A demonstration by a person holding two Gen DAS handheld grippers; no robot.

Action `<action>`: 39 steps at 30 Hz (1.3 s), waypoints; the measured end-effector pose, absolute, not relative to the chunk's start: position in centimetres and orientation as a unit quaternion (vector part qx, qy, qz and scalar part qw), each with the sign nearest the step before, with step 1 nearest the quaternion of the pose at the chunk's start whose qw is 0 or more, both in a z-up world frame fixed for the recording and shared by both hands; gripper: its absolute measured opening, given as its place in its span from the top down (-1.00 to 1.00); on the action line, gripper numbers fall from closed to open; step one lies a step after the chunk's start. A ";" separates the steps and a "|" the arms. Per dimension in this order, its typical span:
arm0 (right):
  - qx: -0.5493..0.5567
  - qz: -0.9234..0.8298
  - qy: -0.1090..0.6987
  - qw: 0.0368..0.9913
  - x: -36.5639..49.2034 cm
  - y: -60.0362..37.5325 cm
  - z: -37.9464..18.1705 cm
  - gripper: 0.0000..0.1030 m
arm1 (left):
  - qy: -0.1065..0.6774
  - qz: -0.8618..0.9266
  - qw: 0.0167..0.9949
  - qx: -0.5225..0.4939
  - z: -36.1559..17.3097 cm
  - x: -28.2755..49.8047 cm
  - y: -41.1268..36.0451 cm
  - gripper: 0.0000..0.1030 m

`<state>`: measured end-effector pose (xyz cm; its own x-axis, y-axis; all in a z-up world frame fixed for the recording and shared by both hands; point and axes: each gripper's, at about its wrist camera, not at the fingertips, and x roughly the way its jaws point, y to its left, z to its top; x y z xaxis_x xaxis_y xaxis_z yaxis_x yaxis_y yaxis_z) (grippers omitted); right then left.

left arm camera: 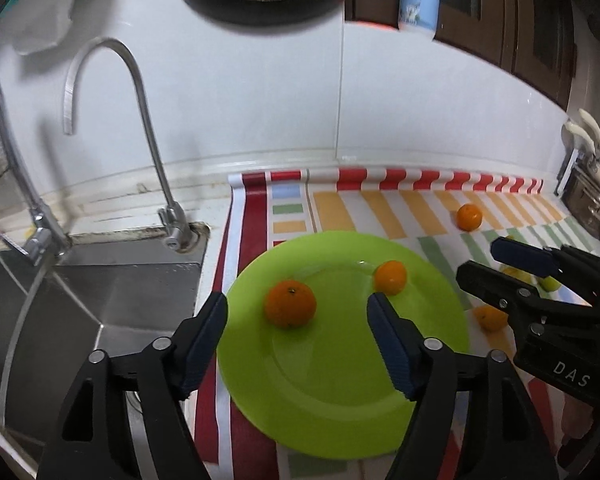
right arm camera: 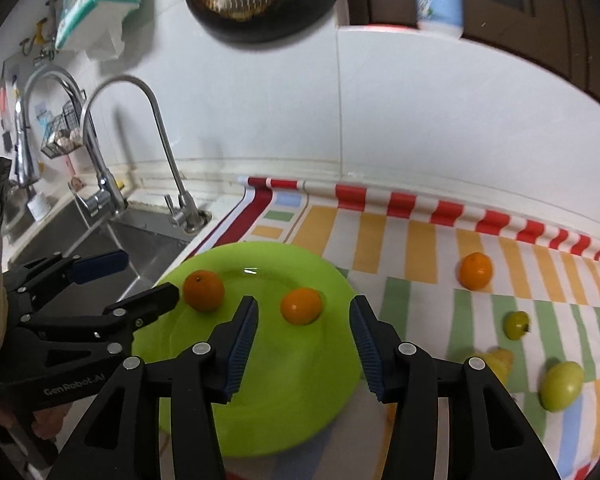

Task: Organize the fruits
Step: 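Withdraw both open tools from the plate toward the remaining fruit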

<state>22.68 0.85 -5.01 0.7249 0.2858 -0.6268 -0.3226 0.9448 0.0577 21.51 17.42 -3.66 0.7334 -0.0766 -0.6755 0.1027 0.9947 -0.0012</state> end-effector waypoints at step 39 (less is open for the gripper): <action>-0.026 0.081 0.260 0.962 10.8 -15.1 -0.5 -0.25 | 0.284 -0.077 0.954 0.050 0.8 12.1 3.1 -0.80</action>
